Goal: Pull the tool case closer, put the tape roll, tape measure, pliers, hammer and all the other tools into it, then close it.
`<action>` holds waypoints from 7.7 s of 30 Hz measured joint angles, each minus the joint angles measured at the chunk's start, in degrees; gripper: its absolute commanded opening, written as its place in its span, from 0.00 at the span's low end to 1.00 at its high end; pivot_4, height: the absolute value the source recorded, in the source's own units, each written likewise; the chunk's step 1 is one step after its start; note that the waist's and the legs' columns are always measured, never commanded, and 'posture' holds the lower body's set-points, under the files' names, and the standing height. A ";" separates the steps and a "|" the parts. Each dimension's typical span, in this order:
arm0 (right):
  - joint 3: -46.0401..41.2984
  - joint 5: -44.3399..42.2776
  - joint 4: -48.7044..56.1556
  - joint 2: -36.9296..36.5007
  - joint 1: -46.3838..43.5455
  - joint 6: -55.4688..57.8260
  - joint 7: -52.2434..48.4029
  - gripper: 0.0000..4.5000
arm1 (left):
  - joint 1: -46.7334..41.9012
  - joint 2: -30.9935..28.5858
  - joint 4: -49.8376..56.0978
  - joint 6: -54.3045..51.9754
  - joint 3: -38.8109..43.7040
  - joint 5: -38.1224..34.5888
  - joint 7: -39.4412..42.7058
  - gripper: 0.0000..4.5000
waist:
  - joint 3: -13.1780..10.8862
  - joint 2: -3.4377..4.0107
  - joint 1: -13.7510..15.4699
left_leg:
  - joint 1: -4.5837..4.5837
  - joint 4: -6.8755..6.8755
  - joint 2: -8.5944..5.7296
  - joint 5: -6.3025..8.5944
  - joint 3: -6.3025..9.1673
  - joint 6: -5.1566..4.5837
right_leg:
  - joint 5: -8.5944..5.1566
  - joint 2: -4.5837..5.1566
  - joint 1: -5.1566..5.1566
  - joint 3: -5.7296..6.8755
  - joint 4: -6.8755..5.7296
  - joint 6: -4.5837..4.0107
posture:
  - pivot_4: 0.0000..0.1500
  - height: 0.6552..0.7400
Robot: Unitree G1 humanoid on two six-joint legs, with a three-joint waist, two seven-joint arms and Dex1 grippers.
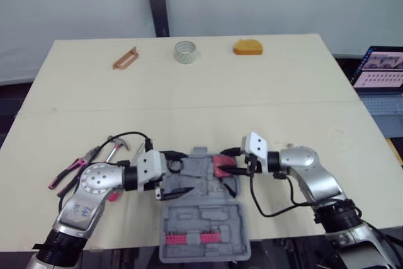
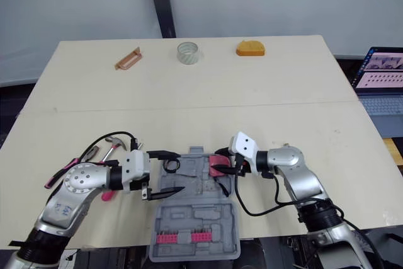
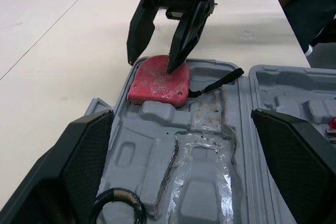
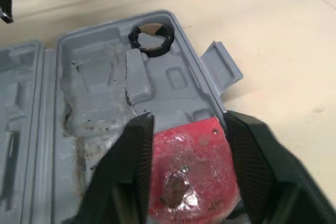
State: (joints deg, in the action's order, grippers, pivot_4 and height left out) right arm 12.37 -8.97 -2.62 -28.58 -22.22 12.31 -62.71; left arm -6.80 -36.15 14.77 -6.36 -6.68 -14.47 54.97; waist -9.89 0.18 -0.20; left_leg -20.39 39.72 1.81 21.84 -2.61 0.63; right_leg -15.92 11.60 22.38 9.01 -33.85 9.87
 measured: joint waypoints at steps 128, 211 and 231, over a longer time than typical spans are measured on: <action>-33.85 -13.09 -20.69 -21.93 19.01 0.74 1.30 0.99 | 27.68 -8.52 -30.41 5.10 48.42 -8.17 -3.03 1.00 | -0.08 0.04 -1.41 | 1.14 -0.64 0.20 0.30 -0.57 0.04 | -0.01 -0.02 -0.79 -0.01 0.51 0.00 | 1.00 1.00; -1.62 -23.75 22.54 -6.53 -12.77 23.69 -0.15 1.00 | 3.20 -19.53 -61.29 9.74 25.73 3.10 1.21 0.53 | -0.02 -0.10 -3.27 | 1.14 -0.75 0.33 0.41 -1.39 0.09 | 0.00 -0.02 0.11 0.03 -0.12 -0.01 | 1.00 1.00; -3.58 -25.04 20.65 -6.12 -15.35 22.54 -0.34 1.00 | 3.18 -18.84 -58.29 6.86 27.02 1.09 -0.11 0.53 | -0.05 -0.09 -3.03 | 1.09 -0.72 0.33 0.42 -1.39 0.09 | 0.00 -0.02 0.12 0.04 -0.13 -0.02 | 1.00 1.00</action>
State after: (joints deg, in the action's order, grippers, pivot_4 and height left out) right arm 8.80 -34.01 18.03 -34.70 -37.57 34.85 -63.05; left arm -3.62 -54.99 -43.51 0.50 20.34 -13.37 54.86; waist -9.93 0.09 -3.23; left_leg -19.30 39.00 2.15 22.26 -3.99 0.72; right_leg -15.91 11.58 22.50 9.05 -33.98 9.85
